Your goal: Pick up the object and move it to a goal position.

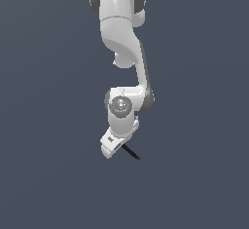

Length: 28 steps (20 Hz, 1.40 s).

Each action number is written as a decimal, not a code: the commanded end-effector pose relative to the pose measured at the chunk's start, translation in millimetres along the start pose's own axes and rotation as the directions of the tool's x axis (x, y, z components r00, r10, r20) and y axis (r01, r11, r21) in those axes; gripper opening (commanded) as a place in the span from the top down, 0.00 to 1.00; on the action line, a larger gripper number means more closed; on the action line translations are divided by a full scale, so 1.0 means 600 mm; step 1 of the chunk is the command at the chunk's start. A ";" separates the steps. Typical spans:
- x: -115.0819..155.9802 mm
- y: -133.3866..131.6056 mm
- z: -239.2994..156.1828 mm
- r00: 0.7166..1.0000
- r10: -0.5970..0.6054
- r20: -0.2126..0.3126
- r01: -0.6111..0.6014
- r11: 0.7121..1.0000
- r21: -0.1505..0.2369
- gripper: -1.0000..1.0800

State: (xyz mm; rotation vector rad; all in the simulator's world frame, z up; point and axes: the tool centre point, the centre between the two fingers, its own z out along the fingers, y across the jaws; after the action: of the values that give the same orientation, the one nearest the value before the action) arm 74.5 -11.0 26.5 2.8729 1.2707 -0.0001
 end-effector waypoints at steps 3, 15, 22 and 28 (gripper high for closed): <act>0.000 0.000 0.028 1.000 -0.002 0.000 0.002 1.000 0.000 0.04; 0.001 0.001 0.031 1.000 -0.002 0.000 0.002 1.000 0.000 1.00; 0.006 -0.007 0.027 1.000 -0.005 -0.002 0.005 1.000 0.000 1.00; 0.015 -0.038 0.018 1.000 -0.005 -0.002 0.005 1.000 0.000 1.00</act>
State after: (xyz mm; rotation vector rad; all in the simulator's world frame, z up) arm 66.6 5.3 13.7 2.8714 1.2763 0.0010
